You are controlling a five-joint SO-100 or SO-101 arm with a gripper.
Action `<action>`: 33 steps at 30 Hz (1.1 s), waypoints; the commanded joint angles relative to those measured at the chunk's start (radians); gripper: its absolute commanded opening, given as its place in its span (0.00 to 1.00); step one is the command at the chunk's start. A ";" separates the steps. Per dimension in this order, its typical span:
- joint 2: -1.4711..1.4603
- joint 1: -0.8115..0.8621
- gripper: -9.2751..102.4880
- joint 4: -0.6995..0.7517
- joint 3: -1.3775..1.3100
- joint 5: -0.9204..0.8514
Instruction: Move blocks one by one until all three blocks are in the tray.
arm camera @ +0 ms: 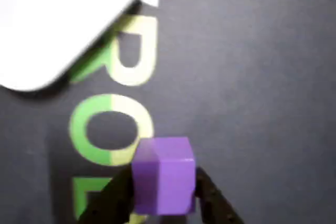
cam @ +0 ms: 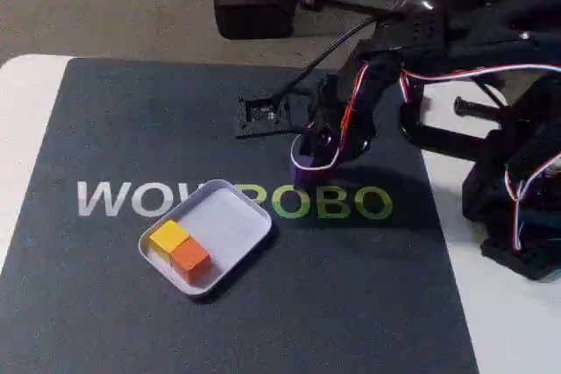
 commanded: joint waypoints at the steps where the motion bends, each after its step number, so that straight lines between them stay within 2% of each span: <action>1: 0.089 -0.049 0.03 -0.012 -0.002 0.060; 9: 0.348 -0.270 0.02 -0.066 0.017 0.284; 14: 0.337 -0.342 0.03 -0.176 0.025 0.353; 24: 0.029 -0.276 0.04 -0.480 0.012 0.322; 33: -0.118 -0.241 0.06 -0.614 0.012 0.252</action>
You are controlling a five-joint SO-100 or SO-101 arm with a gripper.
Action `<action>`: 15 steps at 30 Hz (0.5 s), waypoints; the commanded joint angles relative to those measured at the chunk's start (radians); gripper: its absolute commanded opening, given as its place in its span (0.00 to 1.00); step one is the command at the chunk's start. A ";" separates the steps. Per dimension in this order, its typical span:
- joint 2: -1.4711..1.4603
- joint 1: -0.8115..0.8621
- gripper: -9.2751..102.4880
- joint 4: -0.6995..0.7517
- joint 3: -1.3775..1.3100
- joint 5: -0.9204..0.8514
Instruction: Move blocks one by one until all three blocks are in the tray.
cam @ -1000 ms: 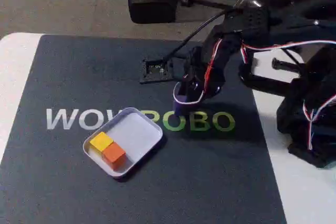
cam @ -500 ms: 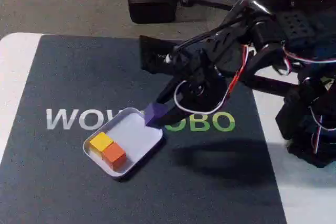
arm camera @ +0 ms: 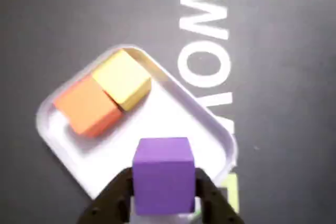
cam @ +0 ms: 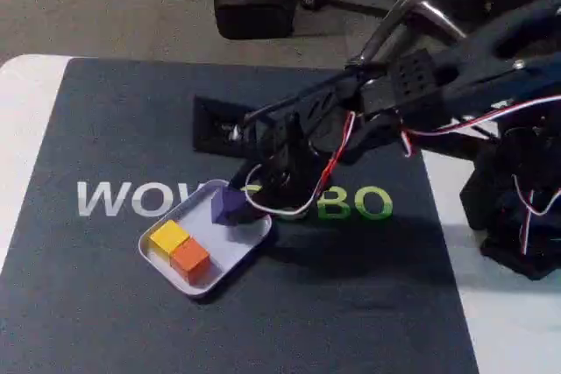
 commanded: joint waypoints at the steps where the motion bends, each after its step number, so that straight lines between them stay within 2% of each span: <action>1: -0.006 0.012 0.06 -0.037 -0.018 -0.015; 15: -0.015 -0.023 0.06 -0.058 -0.029 -0.008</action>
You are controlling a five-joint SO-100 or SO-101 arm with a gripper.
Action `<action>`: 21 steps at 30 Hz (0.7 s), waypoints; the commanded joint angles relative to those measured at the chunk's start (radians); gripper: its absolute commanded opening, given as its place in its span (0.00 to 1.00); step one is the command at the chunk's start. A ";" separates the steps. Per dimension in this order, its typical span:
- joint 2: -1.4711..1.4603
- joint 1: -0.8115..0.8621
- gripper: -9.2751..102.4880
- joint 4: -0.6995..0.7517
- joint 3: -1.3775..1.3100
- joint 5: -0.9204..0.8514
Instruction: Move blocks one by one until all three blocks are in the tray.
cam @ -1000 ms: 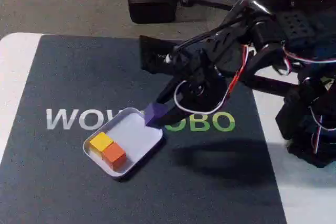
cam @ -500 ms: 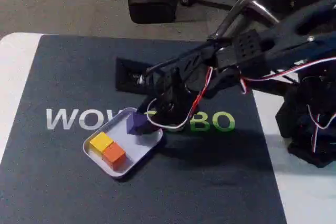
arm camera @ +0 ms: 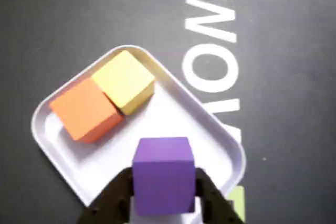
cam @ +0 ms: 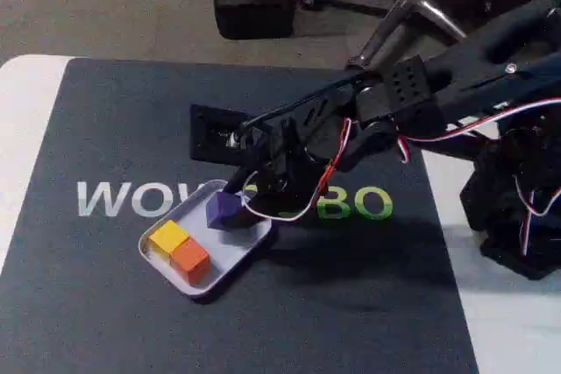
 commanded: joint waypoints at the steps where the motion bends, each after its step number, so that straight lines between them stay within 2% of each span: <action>1: 0.008 -0.011 0.06 -0.018 -0.032 0.003; 12: 0.009 -0.021 0.09 -0.018 -0.031 0.005; 16: 0.015 -0.023 0.24 -0.018 -0.031 0.011; 21: 0.054 -0.015 0.33 -0.018 -0.026 0.011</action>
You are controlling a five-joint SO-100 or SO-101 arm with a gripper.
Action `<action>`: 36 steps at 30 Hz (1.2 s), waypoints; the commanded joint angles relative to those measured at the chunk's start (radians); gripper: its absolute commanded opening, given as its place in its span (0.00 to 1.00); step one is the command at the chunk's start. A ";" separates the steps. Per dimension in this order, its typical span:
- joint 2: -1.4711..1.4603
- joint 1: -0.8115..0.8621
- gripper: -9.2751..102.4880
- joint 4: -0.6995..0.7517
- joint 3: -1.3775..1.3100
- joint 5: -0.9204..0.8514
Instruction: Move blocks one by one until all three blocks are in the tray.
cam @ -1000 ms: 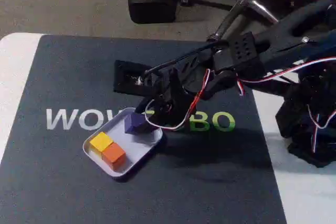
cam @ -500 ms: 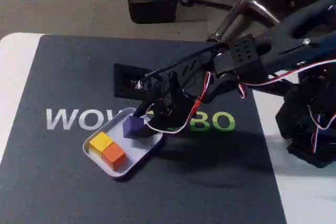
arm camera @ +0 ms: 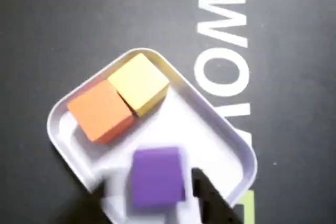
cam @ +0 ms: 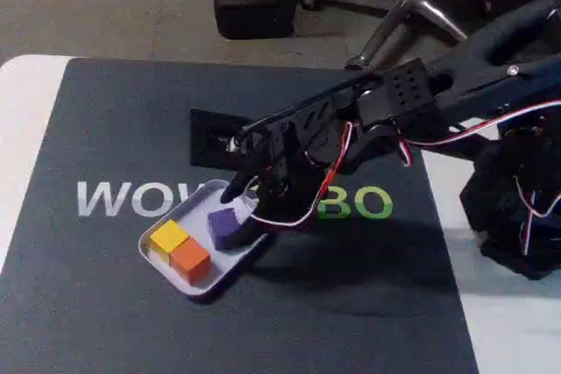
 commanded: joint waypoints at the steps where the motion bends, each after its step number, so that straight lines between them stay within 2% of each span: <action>1: 0.071 0.003 0.35 -0.008 -0.025 0.008; 6: 0.273 0.011 0.41 0.021 0.052 0.011; 13: 0.715 0.051 0.40 0.476 0.072 -0.052; 15: 0.870 0.077 0.35 0.545 0.114 -0.078; 20: 1.243 0.114 0.34 0.680 0.287 -0.144; 24: 1.468 0.141 0.32 0.710 0.456 -0.193; 28: 1.686 0.141 0.22 0.712 0.635 -0.199; 31: 1.686 0.150 0.09 0.723 0.663 -0.192; 36: 1.686 0.133 0.03 0.723 0.703 -0.170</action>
